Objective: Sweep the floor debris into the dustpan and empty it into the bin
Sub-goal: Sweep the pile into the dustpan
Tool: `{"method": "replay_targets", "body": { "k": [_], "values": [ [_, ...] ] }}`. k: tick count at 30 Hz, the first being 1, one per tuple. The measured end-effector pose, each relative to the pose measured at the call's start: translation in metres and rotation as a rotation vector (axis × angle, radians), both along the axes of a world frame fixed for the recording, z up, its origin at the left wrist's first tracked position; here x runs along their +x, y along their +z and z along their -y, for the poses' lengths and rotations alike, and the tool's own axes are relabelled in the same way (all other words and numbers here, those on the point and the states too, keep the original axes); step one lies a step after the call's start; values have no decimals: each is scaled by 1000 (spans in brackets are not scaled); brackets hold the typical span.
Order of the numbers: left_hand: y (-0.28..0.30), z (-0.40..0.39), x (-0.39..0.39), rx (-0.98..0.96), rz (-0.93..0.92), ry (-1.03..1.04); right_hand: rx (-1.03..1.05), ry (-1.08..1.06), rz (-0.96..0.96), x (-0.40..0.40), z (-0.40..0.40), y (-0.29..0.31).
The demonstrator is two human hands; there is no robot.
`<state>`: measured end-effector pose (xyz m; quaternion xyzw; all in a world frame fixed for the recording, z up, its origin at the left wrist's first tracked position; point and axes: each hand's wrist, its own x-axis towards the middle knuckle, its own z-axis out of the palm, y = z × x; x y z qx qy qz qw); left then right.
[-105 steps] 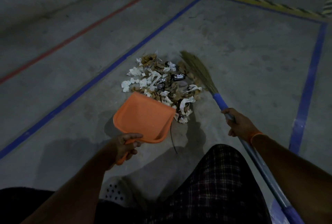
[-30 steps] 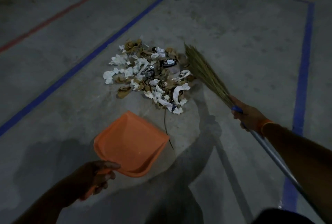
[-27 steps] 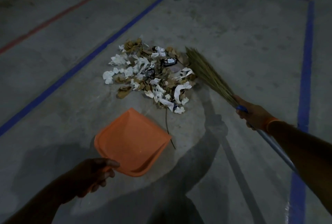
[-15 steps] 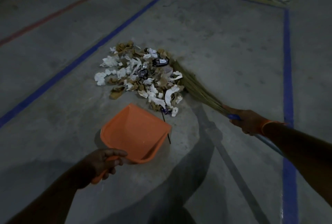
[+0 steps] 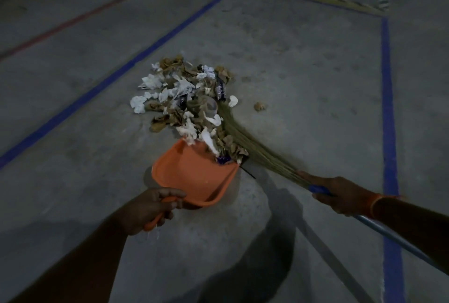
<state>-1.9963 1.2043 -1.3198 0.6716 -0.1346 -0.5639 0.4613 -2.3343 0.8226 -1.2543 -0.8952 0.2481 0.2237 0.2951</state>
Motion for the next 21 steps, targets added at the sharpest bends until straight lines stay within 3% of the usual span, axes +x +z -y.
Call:
{"method": "replay_targets", "body": {
  "k": [21],
  "values": [
    [13,25,-12,-21,59,142,7,119,-2,-6,-42,9]
  ]
}}
